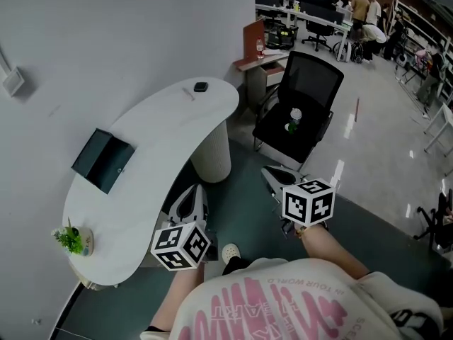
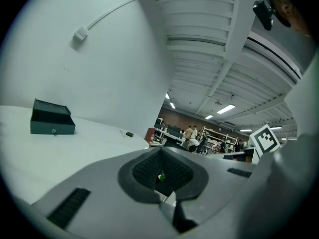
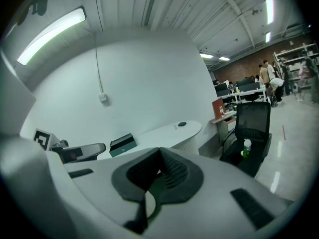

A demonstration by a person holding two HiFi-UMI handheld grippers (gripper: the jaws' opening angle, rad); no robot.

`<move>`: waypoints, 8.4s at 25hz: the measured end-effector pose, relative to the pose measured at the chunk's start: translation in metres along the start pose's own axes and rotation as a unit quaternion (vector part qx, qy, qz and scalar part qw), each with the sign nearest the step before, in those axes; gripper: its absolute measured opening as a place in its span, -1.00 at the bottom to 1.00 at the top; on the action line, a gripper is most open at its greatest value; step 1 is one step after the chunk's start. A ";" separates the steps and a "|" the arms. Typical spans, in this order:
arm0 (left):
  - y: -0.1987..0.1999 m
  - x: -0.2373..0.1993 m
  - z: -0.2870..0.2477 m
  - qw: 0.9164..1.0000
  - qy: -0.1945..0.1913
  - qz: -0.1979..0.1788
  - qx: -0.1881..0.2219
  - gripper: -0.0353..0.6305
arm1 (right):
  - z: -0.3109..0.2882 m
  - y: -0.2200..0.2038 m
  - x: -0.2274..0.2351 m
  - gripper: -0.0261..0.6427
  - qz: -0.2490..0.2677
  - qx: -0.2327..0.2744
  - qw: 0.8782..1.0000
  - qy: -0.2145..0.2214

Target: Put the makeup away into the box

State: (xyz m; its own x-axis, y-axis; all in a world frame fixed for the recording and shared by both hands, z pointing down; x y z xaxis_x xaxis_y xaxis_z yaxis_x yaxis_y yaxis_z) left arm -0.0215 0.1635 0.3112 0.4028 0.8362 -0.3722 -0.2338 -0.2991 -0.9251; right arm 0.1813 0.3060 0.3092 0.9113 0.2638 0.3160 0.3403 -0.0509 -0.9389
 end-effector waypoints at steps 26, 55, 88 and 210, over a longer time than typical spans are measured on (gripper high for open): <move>-0.001 -0.152 -0.150 0.997 0.025 0.064 -0.033 -0.89 | -0.211 -0.022 0.045 -0.93 -0.052 -0.033 0.998 -0.020; 0.032 -0.218 -0.312 0.985 0.164 0.032 0.044 -0.89 | -0.469 0.036 0.172 -0.25 0.025 -0.113 0.989 0.095; 0.032 -0.274 -0.293 0.923 0.375 0.023 0.079 -0.89 | -0.656 -0.007 0.210 0.35 0.178 -0.263 0.929 0.192; 0.007 -0.243 0.151 0.751 0.636 0.055 0.167 -0.89 | -0.553 -0.207 -0.381 0.08 0.378 -0.356 0.676 0.523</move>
State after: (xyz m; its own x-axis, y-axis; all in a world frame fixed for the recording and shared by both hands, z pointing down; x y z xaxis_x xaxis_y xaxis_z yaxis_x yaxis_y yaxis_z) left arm -0.2542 0.0276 0.4066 0.8352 -0.3643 -0.4120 -0.4507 -0.0241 -0.8923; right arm -0.1078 -0.3165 0.4581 0.4265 -0.9027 0.0563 -0.6282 -0.3404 -0.6996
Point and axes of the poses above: the fingertips, and each gripper's own axes: z backward along the fingers, x to its right, y out of its top, the point moved 8 cm from there along z, backward along the fingers, and after that the axes turned 13 degrees about x, right-handed, at the moved point
